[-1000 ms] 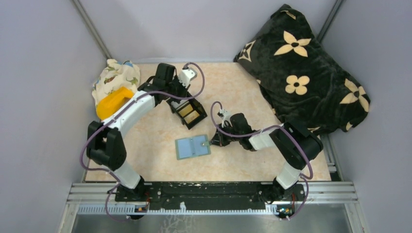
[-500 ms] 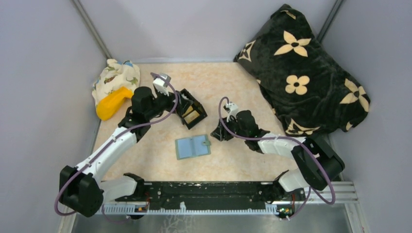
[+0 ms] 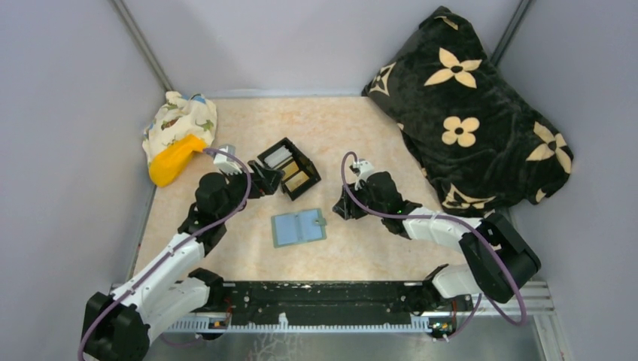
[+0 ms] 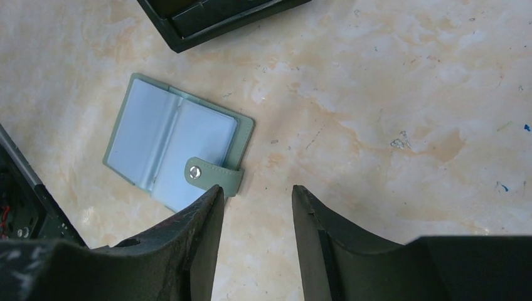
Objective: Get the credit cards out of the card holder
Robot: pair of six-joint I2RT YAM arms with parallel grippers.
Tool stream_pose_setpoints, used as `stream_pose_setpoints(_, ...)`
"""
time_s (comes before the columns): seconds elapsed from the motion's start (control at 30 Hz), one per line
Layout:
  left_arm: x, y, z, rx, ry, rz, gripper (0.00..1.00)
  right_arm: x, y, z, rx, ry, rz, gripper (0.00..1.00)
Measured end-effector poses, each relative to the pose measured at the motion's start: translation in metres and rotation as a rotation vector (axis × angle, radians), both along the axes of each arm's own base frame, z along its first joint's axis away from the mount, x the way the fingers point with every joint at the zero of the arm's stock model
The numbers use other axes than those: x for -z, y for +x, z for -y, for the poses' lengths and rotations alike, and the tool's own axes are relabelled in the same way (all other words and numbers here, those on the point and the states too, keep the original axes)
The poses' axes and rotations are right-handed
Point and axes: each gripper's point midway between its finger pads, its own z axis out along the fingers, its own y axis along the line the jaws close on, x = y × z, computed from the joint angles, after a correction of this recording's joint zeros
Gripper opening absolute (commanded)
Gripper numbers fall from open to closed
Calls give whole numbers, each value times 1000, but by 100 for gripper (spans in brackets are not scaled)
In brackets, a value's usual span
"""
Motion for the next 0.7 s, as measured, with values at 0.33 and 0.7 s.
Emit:
stream_pose_setpoints(0.33,12,-10,-20,-111,-62,-48,100,1,-11,-11,-16,-6,-3,45)
stream_pose_setpoints(0.7,21,-8,-19,-121,-68,-87,100,2,-12,-13,-8,-13,-5,45)
